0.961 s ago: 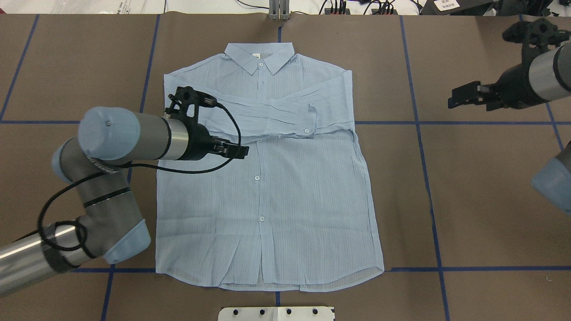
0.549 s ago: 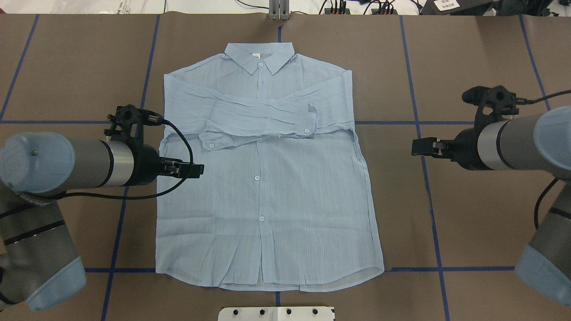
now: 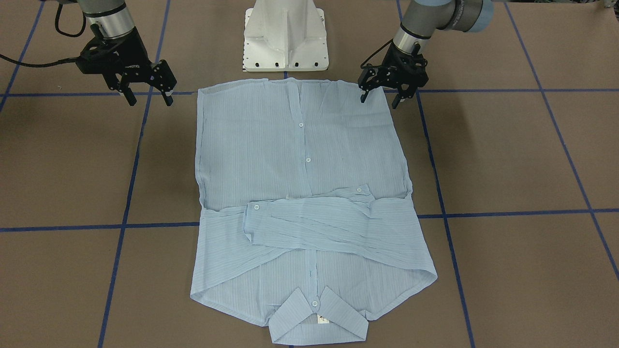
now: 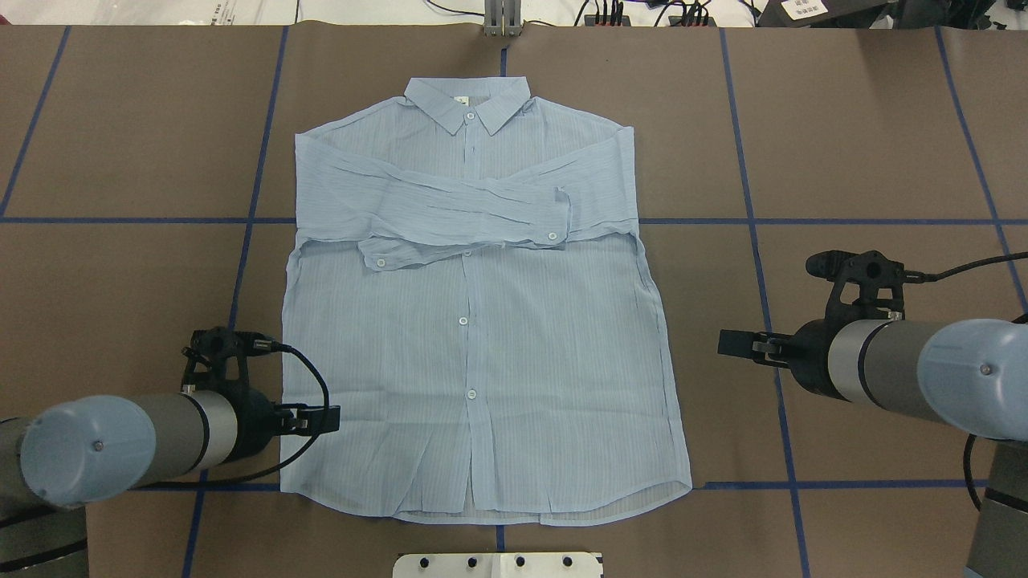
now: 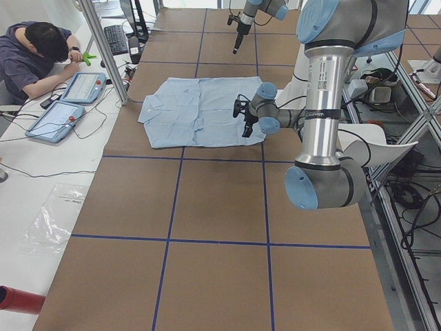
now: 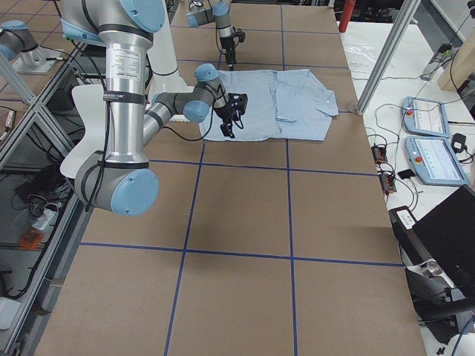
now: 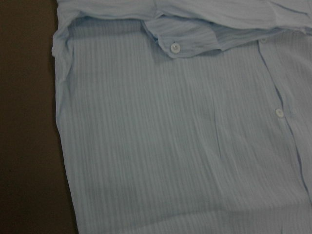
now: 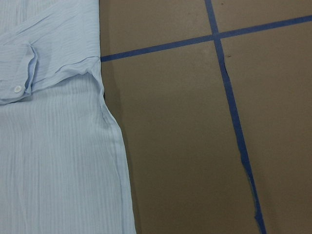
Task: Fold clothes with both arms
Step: 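Position both grippers at the hem corners nearest the robot and grasp them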
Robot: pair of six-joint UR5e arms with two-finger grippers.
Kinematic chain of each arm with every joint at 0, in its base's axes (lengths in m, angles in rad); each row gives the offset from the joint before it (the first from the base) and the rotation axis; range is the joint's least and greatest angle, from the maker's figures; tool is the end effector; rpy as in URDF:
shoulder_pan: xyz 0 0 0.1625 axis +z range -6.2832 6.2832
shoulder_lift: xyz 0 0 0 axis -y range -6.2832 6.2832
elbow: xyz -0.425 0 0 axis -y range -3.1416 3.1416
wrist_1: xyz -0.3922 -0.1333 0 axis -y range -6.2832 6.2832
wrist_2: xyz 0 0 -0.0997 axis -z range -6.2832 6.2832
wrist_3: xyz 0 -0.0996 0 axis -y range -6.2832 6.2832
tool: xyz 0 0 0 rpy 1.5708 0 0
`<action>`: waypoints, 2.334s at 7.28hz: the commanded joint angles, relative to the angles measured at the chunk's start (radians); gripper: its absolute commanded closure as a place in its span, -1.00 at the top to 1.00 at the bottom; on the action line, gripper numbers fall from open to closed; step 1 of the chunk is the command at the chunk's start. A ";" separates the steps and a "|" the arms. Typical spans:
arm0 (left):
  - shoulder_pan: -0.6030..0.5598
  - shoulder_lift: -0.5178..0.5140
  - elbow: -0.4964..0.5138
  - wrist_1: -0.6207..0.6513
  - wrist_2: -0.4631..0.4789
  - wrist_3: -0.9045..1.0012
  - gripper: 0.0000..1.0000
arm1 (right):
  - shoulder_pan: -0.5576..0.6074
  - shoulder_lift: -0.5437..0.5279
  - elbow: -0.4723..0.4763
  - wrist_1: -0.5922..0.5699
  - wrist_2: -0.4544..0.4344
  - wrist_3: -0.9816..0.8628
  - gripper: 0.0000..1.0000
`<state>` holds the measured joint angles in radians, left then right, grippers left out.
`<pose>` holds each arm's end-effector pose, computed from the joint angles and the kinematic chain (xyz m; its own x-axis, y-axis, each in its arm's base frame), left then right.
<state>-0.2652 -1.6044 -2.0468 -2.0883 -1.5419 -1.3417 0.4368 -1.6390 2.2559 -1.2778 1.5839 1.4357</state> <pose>0.4405 -0.2607 0.3621 0.5511 0.0856 -0.8301 0.1650 0.9639 0.2089 -0.3345 -0.3018 0.3420 0.6068 0.1347 0.7833 -0.3350 0.9371 0.0984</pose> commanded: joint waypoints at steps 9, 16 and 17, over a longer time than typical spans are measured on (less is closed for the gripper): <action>0.124 0.014 -0.006 0.117 0.040 -0.059 -0.16 | -0.036 -0.001 -0.004 0.000 -0.039 0.005 1.00; 0.133 0.015 -0.041 0.197 0.036 -0.059 -0.16 | -0.047 -0.001 -0.007 0.000 -0.048 0.005 1.00; 0.135 0.015 -0.039 0.197 0.037 -0.059 -0.16 | -0.047 -0.001 -0.009 0.000 -0.048 0.005 1.00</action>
<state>-0.1331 -1.5899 -2.0876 -1.8923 -1.5055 -1.4005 0.3909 -1.6398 2.2488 -1.2778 1.5363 1.4404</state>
